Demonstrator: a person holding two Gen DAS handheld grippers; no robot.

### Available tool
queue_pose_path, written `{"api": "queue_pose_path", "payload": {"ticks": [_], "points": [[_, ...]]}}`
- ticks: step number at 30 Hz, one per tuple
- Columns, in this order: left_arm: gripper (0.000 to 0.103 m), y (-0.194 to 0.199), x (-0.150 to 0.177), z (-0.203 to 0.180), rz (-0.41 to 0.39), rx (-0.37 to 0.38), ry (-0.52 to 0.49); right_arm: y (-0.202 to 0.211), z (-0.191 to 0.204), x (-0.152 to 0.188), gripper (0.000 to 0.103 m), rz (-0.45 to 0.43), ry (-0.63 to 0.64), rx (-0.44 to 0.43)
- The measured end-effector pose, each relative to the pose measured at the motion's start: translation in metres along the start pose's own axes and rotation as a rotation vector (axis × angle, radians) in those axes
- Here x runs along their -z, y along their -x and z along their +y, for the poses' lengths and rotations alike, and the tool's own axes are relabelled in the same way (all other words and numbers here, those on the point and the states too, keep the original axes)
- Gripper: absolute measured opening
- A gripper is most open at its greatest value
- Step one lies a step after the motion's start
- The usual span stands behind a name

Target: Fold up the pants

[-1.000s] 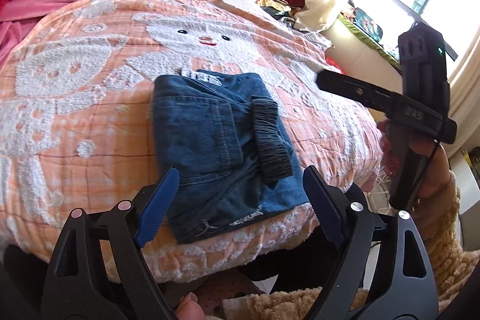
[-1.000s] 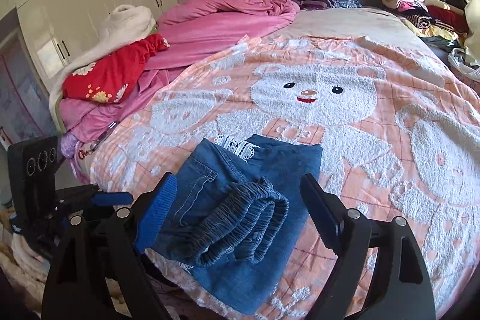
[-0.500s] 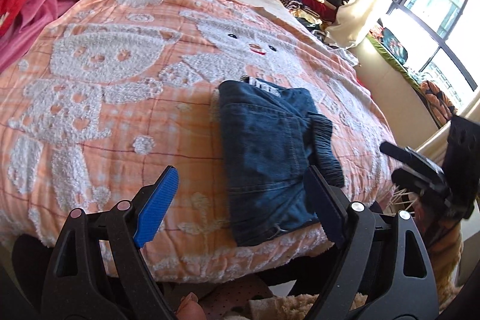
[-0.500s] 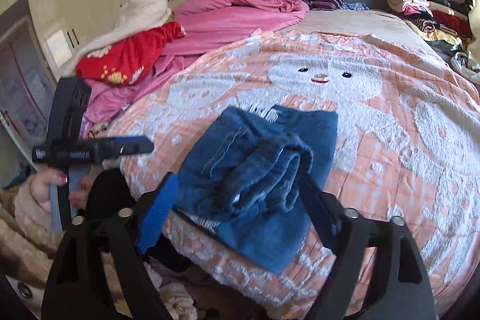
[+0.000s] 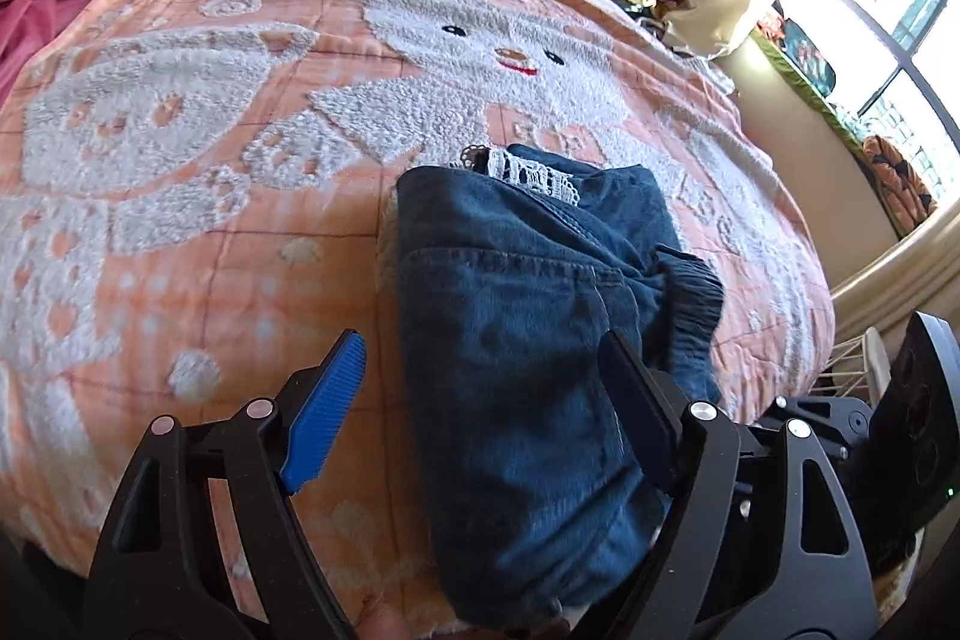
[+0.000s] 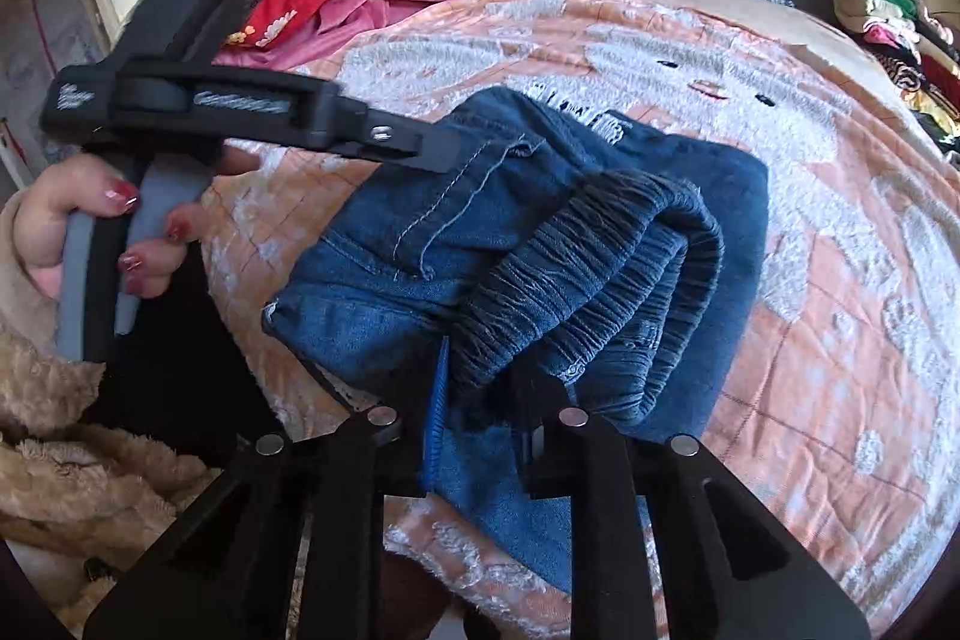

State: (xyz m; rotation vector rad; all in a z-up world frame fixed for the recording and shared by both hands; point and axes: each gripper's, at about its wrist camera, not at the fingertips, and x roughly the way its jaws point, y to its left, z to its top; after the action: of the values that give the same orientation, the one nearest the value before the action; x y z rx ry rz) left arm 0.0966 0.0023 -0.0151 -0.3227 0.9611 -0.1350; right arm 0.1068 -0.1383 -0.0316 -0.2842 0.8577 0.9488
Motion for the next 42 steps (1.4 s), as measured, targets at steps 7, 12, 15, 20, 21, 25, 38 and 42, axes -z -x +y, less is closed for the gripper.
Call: {"api": "queue_pose_path", "payload": {"ticks": [7, 12, 15, 20, 21, 25, 38, 42], "points": [[0.072, -0.023, -0.003, -0.001, 0.027, -0.027, -0.033, 0.021, -0.015, 0.02, 0.014, 0.013, -0.011, -0.022], [0.073, -0.031, -0.001, 0.0, 0.026, -0.032, -0.03, 0.007, -0.017, 0.031, 0.016, 0.023, -0.056, -0.043], [0.073, -0.029, -0.002, 0.001, 0.021, -0.025, -0.025, 0.011, -0.017, 0.031, 0.017, 0.011, -0.078, -0.045], [0.073, -0.019, -0.002, -0.001, -0.006, -0.015, -0.02, 0.038, -0.014, 0.027, 0.038, -0.038, -0.105, -0.021], [0.073, -0.015, -0.002, -0.002, -0.015, -0.007, -0.016, 0.043, -0.015, 0.027, 0.043, -0.051, -0.111, -0.008], [0.073, -0.003, -0.001, -0.008, -0.048, 0.0, -0.021, 0.064, -0.023, 0.029, 0.045, -0.106, -0.179, 0.03], [0.074, 0.027, -0.001, -0.019, -0.123, -0.049, -0.066, 0.105, -0.068, 0.023, 0.059, -0.22, -0.3, 0.189], [0.078, 0.032, 0.001, -0.02, -0.134, -0.051, -0.074, 0.104, -0.065, 0.018, 0.079, -0.213, -0.301, 0.245]]}}
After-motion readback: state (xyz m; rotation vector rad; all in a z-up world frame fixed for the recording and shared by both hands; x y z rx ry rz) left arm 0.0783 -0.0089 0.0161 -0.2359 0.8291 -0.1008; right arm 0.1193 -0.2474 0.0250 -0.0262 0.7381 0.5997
